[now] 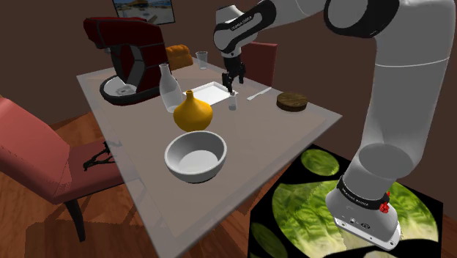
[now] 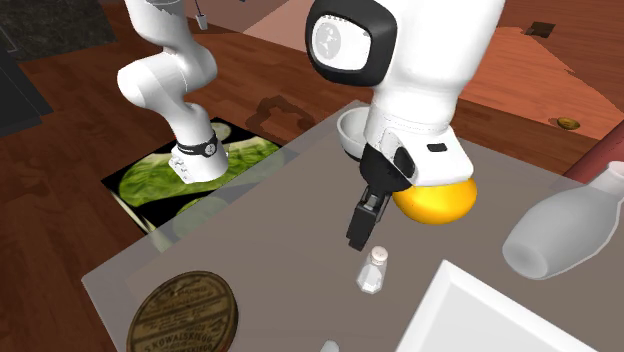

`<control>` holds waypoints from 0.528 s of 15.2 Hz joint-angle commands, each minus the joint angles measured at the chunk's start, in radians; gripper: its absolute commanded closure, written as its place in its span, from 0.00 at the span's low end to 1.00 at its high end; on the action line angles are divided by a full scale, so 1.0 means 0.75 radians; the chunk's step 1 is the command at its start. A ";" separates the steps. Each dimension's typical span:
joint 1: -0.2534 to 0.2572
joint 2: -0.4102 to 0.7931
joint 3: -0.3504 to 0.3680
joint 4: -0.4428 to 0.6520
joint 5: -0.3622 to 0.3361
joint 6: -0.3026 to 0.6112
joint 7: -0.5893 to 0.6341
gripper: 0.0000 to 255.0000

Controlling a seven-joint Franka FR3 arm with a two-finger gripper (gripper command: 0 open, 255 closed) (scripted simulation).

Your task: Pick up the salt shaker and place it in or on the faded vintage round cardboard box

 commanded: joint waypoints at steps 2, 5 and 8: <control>-0.004 0.117 0.000 0.124 -0.001 -0.008 -0.010 0.00; -0.007 0.131 -0.002 0.091 -0.002 0.040 -0.009 0.00; -0.011 0.149 -0.003 0.061 -0.003 0.087 -0.009 0.00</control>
